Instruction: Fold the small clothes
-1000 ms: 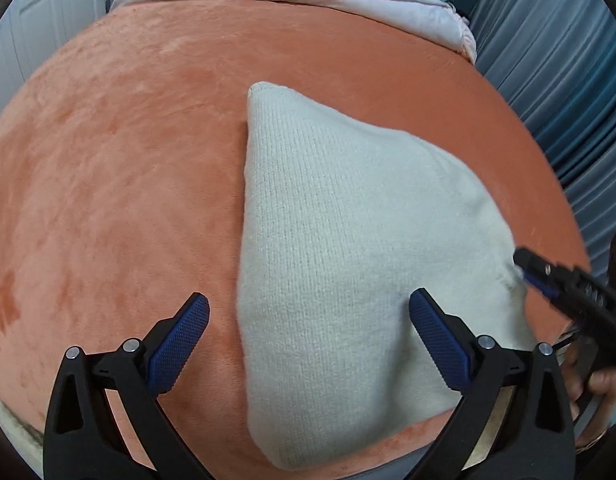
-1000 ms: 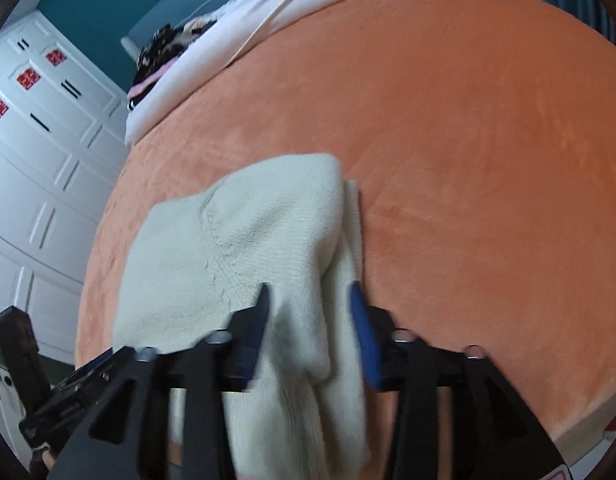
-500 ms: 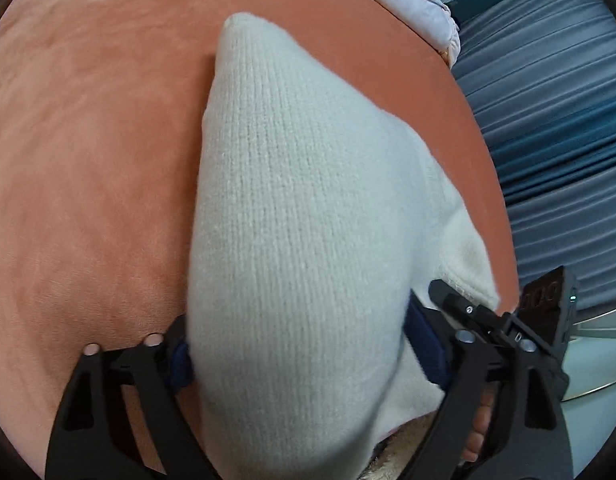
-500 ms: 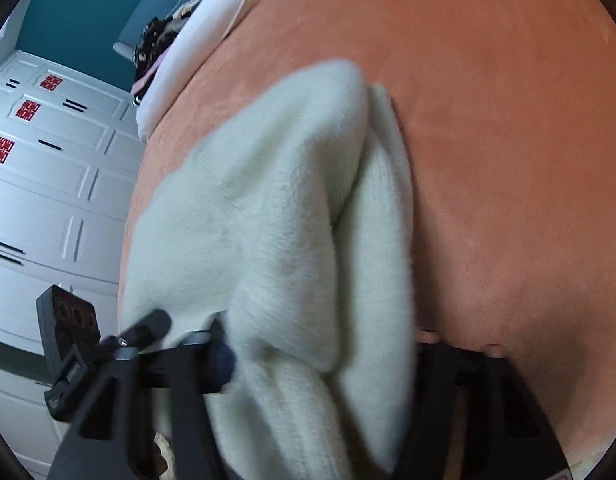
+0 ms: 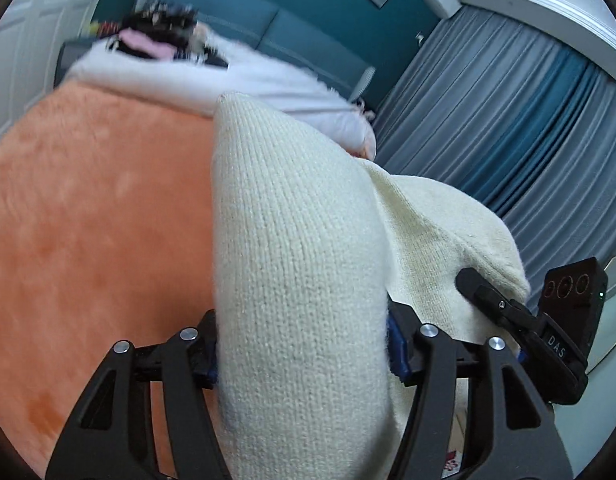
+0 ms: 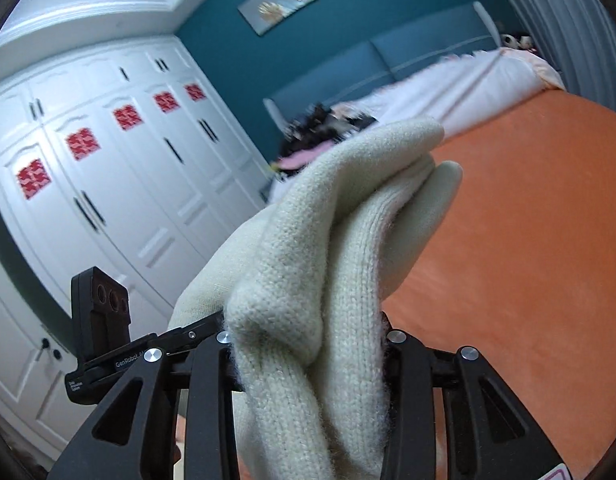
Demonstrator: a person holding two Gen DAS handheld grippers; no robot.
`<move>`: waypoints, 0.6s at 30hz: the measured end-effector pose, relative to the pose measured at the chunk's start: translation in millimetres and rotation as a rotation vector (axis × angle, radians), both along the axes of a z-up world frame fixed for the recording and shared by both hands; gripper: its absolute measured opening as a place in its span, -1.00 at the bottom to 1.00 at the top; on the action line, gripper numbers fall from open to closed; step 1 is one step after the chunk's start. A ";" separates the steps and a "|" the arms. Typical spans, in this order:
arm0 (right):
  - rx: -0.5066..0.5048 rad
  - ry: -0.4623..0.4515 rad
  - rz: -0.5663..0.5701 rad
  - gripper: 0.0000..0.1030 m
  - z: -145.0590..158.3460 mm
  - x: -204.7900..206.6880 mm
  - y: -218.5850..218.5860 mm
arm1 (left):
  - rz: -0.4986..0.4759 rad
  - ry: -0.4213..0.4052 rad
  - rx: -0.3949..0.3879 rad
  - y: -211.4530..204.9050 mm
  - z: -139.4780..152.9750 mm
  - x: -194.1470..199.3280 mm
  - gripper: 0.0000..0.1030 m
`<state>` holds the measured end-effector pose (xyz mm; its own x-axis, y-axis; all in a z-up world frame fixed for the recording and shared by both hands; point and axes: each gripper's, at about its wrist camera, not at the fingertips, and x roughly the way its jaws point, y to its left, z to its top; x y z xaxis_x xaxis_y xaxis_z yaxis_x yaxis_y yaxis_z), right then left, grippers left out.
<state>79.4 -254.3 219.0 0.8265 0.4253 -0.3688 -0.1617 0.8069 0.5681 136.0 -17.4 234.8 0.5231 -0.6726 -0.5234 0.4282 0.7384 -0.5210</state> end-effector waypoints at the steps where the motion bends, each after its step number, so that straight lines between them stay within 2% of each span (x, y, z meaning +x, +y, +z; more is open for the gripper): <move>1: 0.007 0.004 0.000 -0.27 -3.6 6.4 5.7 | 0.004 -0.012 0.005 8.8 1.9 5.2 0.27; 3: 0.039 0.070 -0.013 -0.14 -32.8 20.5 15.7 | 0.018 -0.003 0.030 25.7 -11.9 20.6 0.53; 4: 0.038 0.123 -0.028 -0.08 -57.3 32.6 21.6 | 0.046 0.011 0.058 38.4 -27.6 27.0 0.77; 5: 0.021 0.182 -0.043 0.01 -84.0 24.6 24.1 | 0.067 0.032 0.079 49.2 -50.5 33.3 0.84; 6: -0.025 0.265 -0.075 0.01 -116.4 31.4 30.2 | 0.091 0.064 0.100 56.2 -73.9 38.9 0.84; 8: -0.122 0.475 -0.150 0.01 -174.9 30.9 38.2 | 0.155 0.211 0.142 87.9 -129.3 49.7 0.81; 9: -0.104 0.527 -0.150 -0.06 -193.0 23.9 40.5 | 0.188 0.294 0.146 102.1 -155.2 45.4 0.77; 11: -0.019 0.511 -0.154 -0.09 -201.2 3.1 41.8 | 0.224 0.345 0.094 123.0 -175.2 30.3 0.74; 13: -0.039 0.480 -0.171 -0.09 -194.9 -10.6 47.2 | 0.255 0.327 0.076 134.8 -178.1 14.8 0.74; 15: -0.088 0.434 -0.163 -0.16 -182.4 -11.7 54.6 | 0.278 0.293 0.089 132.8 -173.7 4.9 0.75; 16: -0.115 0.405 -0.153 -0.35 -175.3 -10.1 61.4 | 0.282 0.263 0.111 127.0 -169.1 2.3 0.75; 17: -0.145 0.393 -0.141 -0.67 -171.1 -5.8 65.8 | 0.278 0.230 0.138 119.2 -164.9 1.4 0.75; 18: -0.181 0.392 -0.126 -0.81 -168.0 1.8 71.7 | 0.271 0.201 0.167 113.3 -160.9 -1.9 0.75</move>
